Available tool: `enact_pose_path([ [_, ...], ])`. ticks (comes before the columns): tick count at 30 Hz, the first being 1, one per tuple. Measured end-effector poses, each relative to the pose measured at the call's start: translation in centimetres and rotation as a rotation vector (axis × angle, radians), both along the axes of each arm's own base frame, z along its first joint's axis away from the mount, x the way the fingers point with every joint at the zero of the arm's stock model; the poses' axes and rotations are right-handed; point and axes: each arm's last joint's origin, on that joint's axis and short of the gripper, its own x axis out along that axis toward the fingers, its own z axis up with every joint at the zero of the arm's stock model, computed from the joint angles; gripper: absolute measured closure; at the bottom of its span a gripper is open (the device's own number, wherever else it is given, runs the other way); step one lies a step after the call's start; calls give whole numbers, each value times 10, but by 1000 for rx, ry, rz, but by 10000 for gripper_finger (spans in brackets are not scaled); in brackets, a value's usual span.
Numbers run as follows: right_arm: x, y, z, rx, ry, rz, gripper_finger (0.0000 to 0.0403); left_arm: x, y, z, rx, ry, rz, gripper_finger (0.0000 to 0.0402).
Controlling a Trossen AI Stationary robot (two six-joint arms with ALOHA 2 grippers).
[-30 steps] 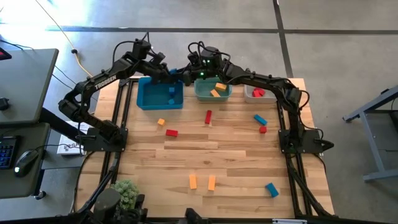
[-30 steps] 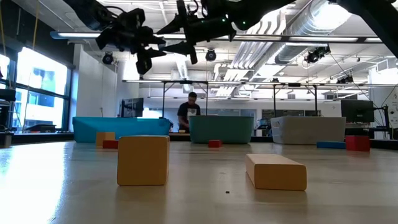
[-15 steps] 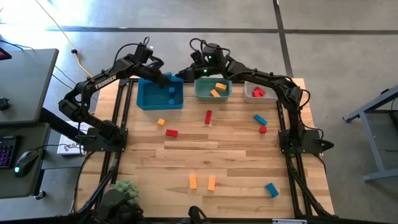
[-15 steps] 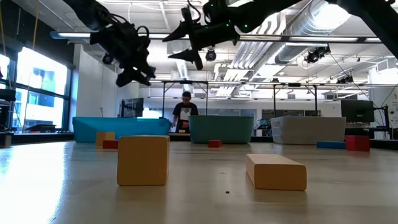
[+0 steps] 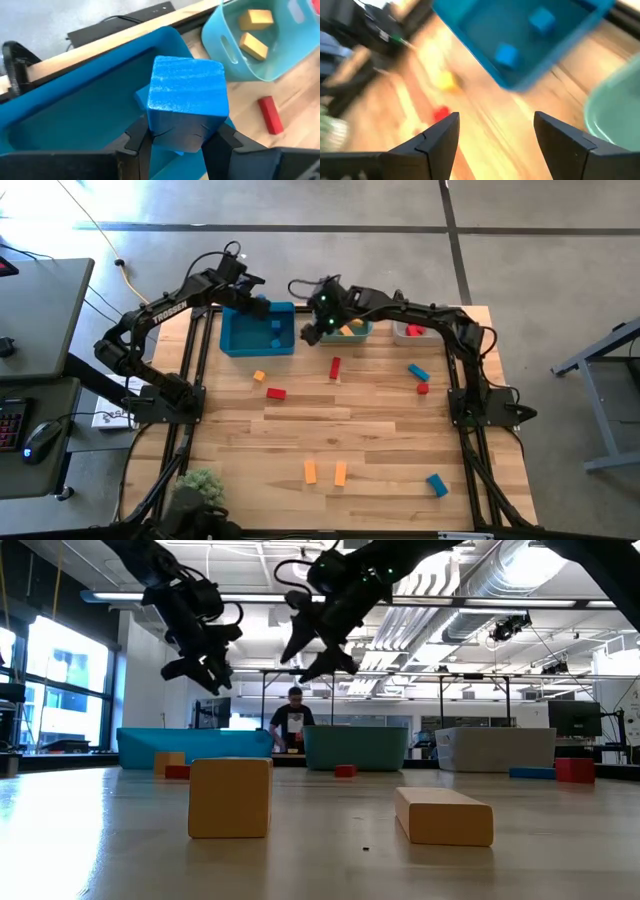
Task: Sort & place blocks by color
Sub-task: Put the blue block into the blue bin
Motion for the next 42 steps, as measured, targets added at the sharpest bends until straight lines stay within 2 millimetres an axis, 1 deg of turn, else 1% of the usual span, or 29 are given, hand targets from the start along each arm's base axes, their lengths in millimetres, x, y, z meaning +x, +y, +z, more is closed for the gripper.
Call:
enact_pose_path([
  [6,-1,20,-8,-47,148,-52,160,13,2,-13,-37,23,-13,295],
  [9,-2,27,-10,-58,197,-117,160,19,4,-18,-39,30,4,295],
  [12,-4,33,-12,-32,247,-205,160,24,5,-23,-48,38,8,295],
  [16,-7,41,-20,-5,329,-303,160,30,6,-30,-76,39,26,294],
  [24,1,56,-44,52,422,-355,160,40,6,-41,-97,50,10,284],
  [28,7,61,-59,54,459,-361,160,41,6,-42,-90,63,21,283],
  [33,13,64,-85,44,519,-394,160,41,6,-42,-90,67,23,279],
  [36,16,66,-97,43,554,-389,160,40,6,-43,-88,75,25,267],
  [39,16,69,-103,49,576,-390,160,40,6,-43,-76,96,15,249],
  [42,16,69,-103,54,576,-401,160,40,6,-43,-73,98,15,229],
])
